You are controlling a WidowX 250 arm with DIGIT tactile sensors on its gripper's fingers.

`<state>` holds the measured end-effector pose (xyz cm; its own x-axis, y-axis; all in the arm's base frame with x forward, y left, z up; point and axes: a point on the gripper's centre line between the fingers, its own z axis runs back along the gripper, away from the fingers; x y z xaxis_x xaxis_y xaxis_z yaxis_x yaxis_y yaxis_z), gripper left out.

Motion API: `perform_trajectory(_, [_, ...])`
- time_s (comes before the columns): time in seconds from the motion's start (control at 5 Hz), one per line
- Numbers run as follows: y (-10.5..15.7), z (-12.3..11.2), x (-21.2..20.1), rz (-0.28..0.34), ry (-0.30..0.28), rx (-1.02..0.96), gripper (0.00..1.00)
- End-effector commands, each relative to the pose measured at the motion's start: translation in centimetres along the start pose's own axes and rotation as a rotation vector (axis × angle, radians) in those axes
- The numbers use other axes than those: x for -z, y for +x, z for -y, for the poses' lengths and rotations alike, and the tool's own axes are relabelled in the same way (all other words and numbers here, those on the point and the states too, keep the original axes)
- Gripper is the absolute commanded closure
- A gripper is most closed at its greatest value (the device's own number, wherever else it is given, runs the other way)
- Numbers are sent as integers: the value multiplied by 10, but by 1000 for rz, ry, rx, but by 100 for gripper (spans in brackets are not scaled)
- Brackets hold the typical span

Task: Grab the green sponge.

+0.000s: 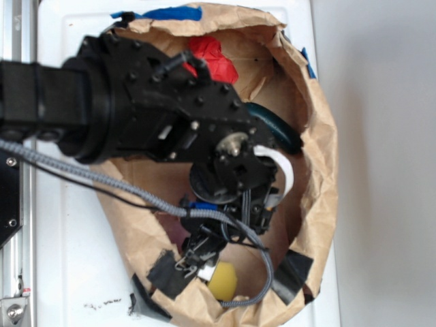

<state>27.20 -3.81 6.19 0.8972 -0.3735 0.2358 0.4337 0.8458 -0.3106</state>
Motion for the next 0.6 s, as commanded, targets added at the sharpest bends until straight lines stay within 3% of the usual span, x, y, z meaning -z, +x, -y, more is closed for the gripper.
perform_trajectory(0.0, [7,29,-11,19,-44,170,0])
perform_trajectory(0.4, [3,45,-16,32,-86,208,0])
